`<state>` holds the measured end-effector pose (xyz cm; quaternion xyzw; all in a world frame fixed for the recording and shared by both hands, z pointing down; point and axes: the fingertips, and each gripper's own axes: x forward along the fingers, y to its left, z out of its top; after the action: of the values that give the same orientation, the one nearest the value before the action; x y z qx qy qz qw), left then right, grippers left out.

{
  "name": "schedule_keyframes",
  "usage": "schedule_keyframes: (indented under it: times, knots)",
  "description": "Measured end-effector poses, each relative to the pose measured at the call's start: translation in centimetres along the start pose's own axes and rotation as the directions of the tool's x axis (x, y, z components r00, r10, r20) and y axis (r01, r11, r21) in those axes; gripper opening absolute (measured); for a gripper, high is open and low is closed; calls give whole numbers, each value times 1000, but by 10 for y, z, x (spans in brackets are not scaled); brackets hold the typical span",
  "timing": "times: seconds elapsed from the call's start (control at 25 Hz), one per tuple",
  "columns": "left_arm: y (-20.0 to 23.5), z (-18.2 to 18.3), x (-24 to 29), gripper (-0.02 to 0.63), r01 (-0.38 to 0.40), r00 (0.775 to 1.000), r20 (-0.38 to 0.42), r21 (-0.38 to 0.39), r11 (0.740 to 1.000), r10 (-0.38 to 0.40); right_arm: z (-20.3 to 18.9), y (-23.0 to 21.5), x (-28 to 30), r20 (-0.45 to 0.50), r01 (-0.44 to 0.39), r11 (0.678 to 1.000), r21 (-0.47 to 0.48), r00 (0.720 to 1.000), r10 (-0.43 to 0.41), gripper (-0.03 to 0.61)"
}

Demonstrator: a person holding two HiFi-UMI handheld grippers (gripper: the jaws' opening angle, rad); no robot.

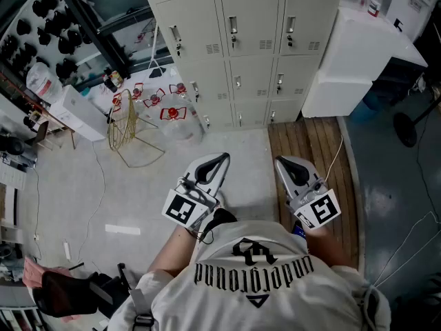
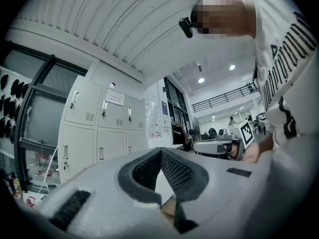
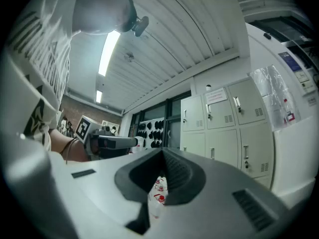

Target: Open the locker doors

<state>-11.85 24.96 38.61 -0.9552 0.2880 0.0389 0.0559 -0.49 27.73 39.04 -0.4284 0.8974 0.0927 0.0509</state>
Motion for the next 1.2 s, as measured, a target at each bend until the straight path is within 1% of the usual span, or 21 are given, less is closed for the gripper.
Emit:
schedule_keyframes:
  times: [0.08,0.16,0.32,0.44,0.6,0.72,0.8,0.88,1.04,1.16,1.2]
  knots:
    - [2,-1,1,6,3,1000,15,30,1000,-3,1,0,-2,-1,1,1000,-3,1000,-1,5]
    - [1,-1,2,6,8,1000,21,40,999,-9,2,-1,-3,-2,4,1000,-4,1000,-4,5]
    - [-3,1,7,6,20,1000,-5,-2,1000,-20,3,-3,-2,3,10,1000,-2,1000,-10,5]
    - [1,2,10,6,21,1000,-11,-4,1000,-21,4,-6,2,1,5,1000,-5,1000,-5,5]
    - [12,2,14,6,27,1000,7,29,999,-27,-1,-7,13,-21,-15,1000,12,1000,15,5]
    - [20,-2,17,6,35,999,-4,10,999,-35,-2,-11,23,-19,-10,1000,11,1000,11,6]
    - [28,-4,21,7,39,999,2,17,999,-39,-4,-15,31,-23,-3,1000,3,1000,3,6]
    - [37,-6,26,6,46,999,1,6,999,-46,-7,-20,40,-27,6,1000,-1,1000,-6,6]
    - [62,-13,38,8,66,998,-14,-18,998,-66,-13,-35,65,-40,51,999,-17,998,-52,8]
    - [89,-18,47,8,85,996,-15,-25,996,-85,-21,-50,92,-58,86,996,-16,995,-86,114]
    - [98,-20,49,8,92,996,-11,-26,995,-92,-25,-54,102,-64,93,996,-13,994,-93,126]
